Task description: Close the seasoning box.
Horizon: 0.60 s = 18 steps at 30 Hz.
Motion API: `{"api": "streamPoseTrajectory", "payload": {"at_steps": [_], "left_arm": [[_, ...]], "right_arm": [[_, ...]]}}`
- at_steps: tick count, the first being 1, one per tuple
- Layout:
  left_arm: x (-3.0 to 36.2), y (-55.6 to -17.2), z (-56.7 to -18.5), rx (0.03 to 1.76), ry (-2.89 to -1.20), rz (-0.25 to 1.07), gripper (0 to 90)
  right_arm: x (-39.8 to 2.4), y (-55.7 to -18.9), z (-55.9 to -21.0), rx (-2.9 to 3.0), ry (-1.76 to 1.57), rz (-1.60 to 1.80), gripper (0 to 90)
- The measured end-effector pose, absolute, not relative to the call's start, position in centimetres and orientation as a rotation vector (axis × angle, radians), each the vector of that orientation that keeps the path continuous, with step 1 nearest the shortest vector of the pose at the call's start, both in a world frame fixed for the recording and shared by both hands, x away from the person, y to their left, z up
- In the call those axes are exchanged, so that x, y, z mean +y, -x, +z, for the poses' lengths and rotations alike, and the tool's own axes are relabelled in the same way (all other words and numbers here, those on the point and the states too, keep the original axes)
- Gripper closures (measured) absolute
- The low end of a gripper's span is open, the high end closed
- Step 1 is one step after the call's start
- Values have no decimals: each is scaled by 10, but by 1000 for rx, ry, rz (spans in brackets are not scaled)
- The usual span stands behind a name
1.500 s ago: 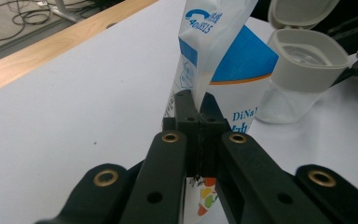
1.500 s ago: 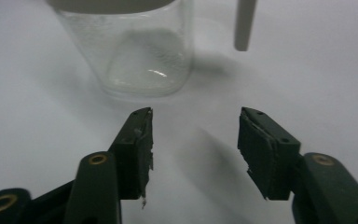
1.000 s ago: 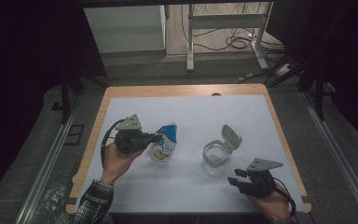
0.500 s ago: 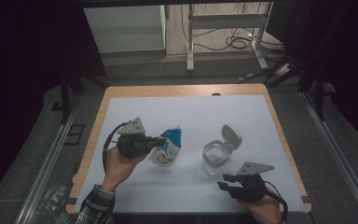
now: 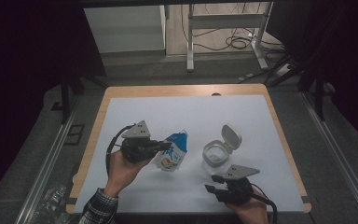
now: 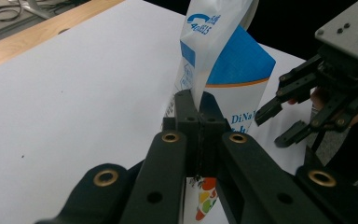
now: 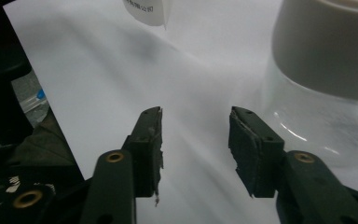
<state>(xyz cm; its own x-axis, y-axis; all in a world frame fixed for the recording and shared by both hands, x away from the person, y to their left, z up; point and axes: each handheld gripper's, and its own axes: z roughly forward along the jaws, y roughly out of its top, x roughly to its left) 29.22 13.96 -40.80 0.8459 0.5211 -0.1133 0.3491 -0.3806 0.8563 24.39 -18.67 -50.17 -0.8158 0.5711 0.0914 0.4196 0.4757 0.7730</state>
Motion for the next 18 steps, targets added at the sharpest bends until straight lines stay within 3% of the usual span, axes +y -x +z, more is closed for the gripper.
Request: {"api": "streamPoseTrajectory", "payload": {"at_steps": [18], "left_arm": [[127, -286, -399, 627, -2014, 195, 900]], "right_arm": [[-131, -240, -511, 2488, -818, 1214, 504]]}}
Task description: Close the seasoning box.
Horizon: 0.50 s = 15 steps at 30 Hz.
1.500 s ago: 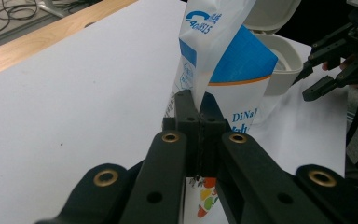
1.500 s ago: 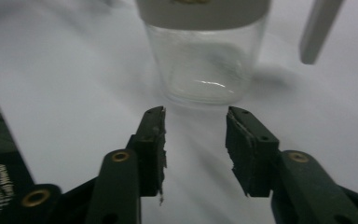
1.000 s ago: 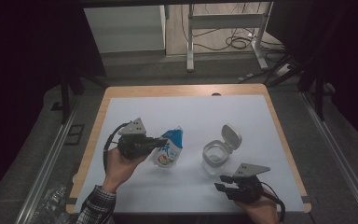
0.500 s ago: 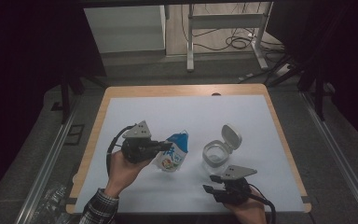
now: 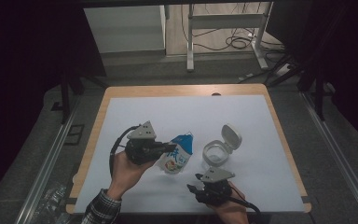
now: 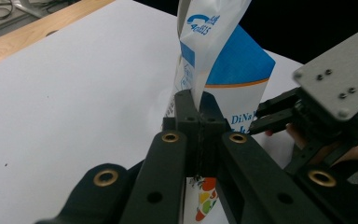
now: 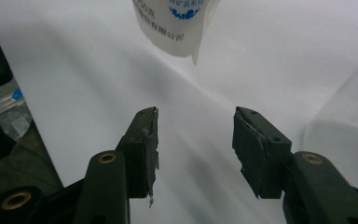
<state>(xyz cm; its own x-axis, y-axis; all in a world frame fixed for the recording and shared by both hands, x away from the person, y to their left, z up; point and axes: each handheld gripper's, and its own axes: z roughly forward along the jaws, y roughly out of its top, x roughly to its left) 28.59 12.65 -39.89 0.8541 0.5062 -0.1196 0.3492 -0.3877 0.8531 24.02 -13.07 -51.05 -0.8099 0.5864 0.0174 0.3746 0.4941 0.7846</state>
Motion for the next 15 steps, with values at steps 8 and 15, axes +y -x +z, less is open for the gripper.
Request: {"api": "streamPoseTrajectory", "payload": {"at_steps": [8, 15], "left_arm": [[125, -283, -391, 605, -2016, 190, 900], [122, -281, -385, 599, -2012, 184, 900]], "right_arm": [[-118, -249, -517, 2488, -849, 1253, 541], [-113, -252, -519, 2457, -882, 1301, 561]]}}
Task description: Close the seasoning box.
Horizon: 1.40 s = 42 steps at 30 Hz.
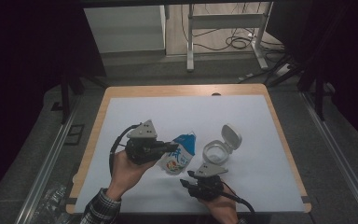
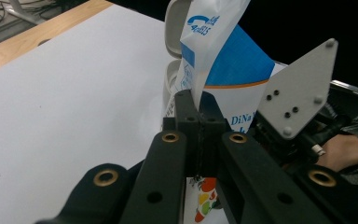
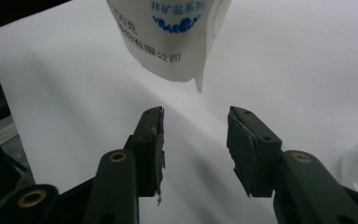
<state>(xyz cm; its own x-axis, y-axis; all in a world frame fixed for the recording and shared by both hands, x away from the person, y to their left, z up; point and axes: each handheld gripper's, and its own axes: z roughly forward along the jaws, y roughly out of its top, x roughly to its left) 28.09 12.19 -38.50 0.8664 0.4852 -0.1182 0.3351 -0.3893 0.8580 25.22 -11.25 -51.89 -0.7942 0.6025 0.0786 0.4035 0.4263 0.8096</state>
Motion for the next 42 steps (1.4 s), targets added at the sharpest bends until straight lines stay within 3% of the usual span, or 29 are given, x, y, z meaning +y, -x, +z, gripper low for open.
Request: {"api": "streamPoseTrajectory", "payload": {"at_steps": [42], "left_arm": [[100, -283, -367, 602, -2054, 156, 900]], "right_arm": [[-97, -249, -520, 2277, -776, 1428, 544]]}}
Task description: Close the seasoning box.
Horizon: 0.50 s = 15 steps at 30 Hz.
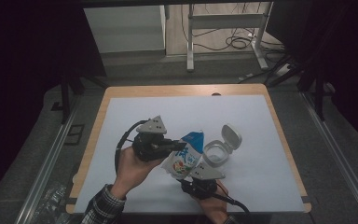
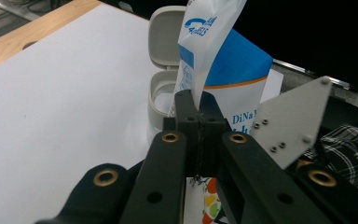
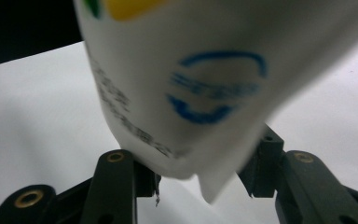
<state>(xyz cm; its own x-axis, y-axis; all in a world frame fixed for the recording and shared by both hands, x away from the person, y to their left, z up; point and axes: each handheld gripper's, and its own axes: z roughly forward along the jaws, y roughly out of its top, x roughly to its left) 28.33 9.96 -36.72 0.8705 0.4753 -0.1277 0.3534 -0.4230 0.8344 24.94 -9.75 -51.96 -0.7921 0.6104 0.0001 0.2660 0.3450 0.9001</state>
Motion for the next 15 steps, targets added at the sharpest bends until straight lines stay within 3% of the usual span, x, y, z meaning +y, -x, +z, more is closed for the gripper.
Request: {"api": "streamPoseTrajectory", "payload": {"at_steps": [9, 15], "left_arm": [[91, -293, -373, 634, -2087, 157, 900], [87, -296, -375, 642, -2094, 151, 900]], "right_arm": [[-97, -240, -519, 2247, -764, 1362, 474], [-98, -236, -518, 2266, -773, 1360, 511]]}}
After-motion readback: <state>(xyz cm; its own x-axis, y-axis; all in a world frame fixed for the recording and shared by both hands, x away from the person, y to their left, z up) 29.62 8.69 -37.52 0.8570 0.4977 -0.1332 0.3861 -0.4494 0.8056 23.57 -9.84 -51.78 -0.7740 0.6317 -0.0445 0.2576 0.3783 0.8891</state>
